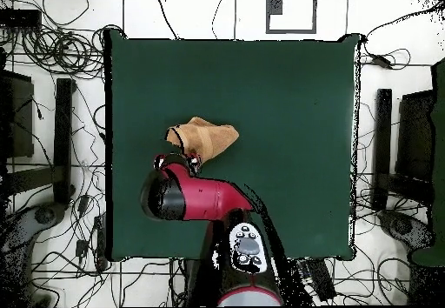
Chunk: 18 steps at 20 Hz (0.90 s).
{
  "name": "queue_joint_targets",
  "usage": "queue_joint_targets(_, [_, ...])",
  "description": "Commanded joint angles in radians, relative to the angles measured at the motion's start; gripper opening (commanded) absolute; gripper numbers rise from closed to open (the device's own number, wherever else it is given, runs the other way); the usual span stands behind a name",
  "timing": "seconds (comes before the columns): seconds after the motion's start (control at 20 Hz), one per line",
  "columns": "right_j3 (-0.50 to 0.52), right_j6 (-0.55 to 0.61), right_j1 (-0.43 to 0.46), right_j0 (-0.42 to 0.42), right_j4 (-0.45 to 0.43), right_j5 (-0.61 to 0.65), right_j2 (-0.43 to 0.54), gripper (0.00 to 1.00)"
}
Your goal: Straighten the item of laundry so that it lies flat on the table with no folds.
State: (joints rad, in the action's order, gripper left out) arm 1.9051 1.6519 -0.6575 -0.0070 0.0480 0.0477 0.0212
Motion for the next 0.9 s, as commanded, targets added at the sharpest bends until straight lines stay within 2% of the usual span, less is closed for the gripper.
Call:
queue_joint_targets(0.05, [-0.047, 0.177, -0.007, 0.042, 0.051, 0.094, 0.079, 1.0])
queue_joint_targets(0.2, [-0.044, 0.175, -0.025, 0.036, 0.056, 0.116, 0.084, 1.0])
queue_joint_targets(0.45, [-0.032, 0.143, -0.033, -0.028, 0.042, 0.132, 0.138, 1.0])
queue_joint_targets(0.9, [-0.08, 0.126, -0.031, -0.029, 0.04, 0.197, 0.112, 1.0])
